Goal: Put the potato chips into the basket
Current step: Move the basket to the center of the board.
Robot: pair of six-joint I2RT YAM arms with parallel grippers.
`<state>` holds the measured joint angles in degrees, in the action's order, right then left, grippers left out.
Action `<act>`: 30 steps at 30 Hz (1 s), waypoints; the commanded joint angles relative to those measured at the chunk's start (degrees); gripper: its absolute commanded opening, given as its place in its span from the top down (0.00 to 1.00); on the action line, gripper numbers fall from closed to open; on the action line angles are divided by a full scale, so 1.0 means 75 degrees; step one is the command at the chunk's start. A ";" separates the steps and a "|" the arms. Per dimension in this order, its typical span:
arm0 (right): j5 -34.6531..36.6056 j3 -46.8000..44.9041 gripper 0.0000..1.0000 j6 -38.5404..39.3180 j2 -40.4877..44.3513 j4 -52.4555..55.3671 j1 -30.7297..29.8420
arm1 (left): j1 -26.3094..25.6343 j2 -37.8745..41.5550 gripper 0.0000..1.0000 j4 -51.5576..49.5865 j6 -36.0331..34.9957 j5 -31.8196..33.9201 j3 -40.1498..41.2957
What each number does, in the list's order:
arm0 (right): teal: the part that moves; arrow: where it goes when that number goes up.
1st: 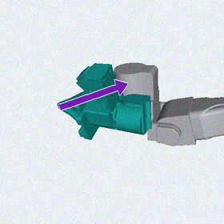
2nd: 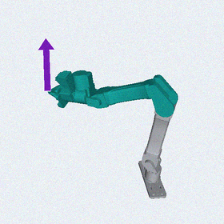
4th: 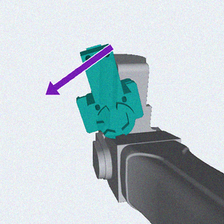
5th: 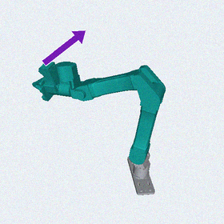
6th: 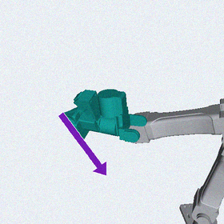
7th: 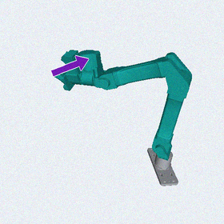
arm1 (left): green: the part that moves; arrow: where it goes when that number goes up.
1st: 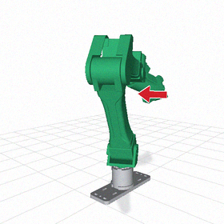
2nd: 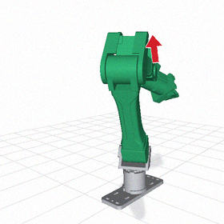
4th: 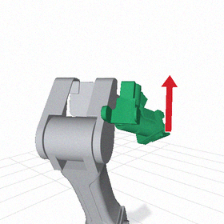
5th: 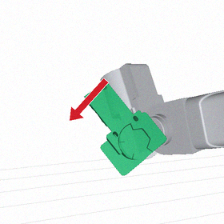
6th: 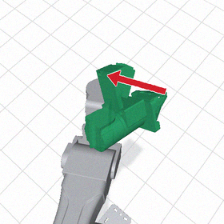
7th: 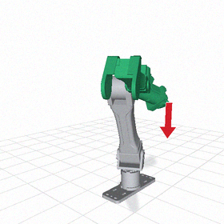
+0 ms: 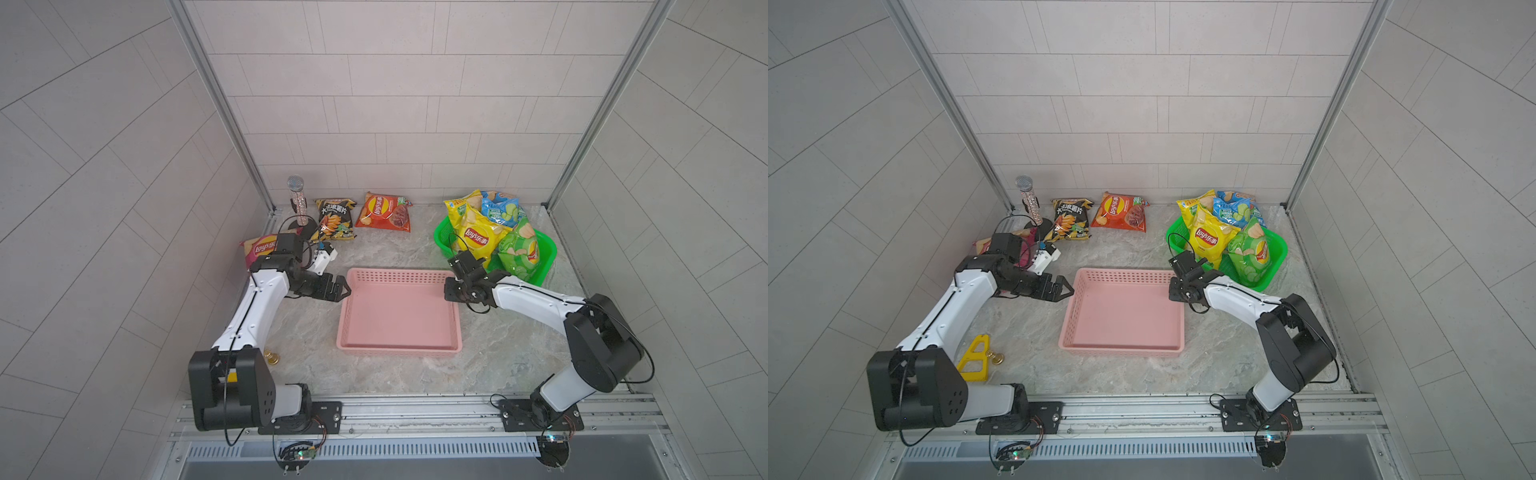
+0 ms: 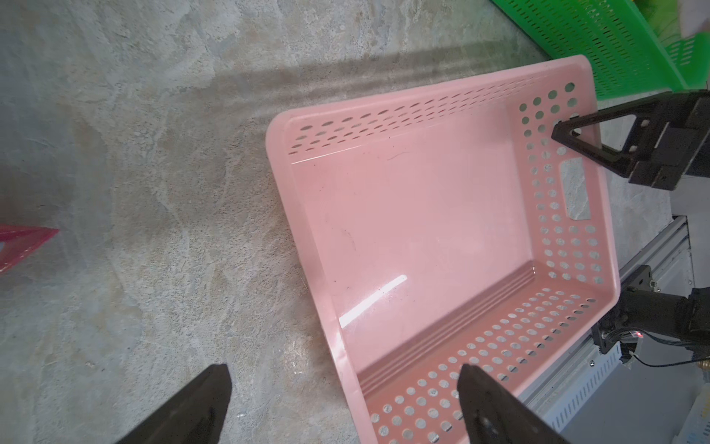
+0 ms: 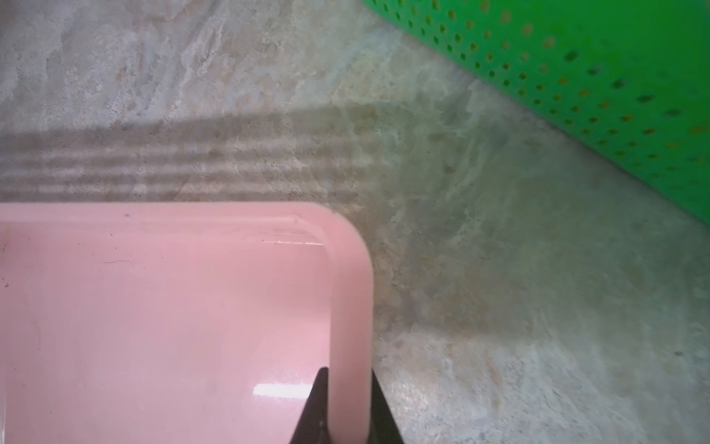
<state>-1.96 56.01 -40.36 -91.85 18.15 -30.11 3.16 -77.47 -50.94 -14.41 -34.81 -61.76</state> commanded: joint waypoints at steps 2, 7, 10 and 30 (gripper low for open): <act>0.0423 0.0274 0.86 0.0024 -0.0323 -0.0311 0.0005 | 0.0038 0.0022 0.00 -0.0018 -0.0035 0.0282 -0.0096; 0.0477 0.0370 0.55 0.0263 0.0038 -0.0141 0.0003 | 0.0059 0.0184 0.00 -0.0047 -0.0292 0.1327 -0.0262; 0.0664 0.0395 0.45 0.0501 0.0435 0.0167 0.0013 | 0.0191 0.0342 0.00 -0.0029 -0.0733 0.2202 -0.0217; 0.0690 0.0171 0.43 0.1069 0.1378 0.0568 0.0099 | 0.0342 0.0169 0.10 0.2800 -0.4705 0.4592 0.1449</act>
<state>3.18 57.63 -33.12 -81.65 20.95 -29.50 7.05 -75.66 -33.63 -45.25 0.84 -50.24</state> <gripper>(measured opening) 0.568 0.906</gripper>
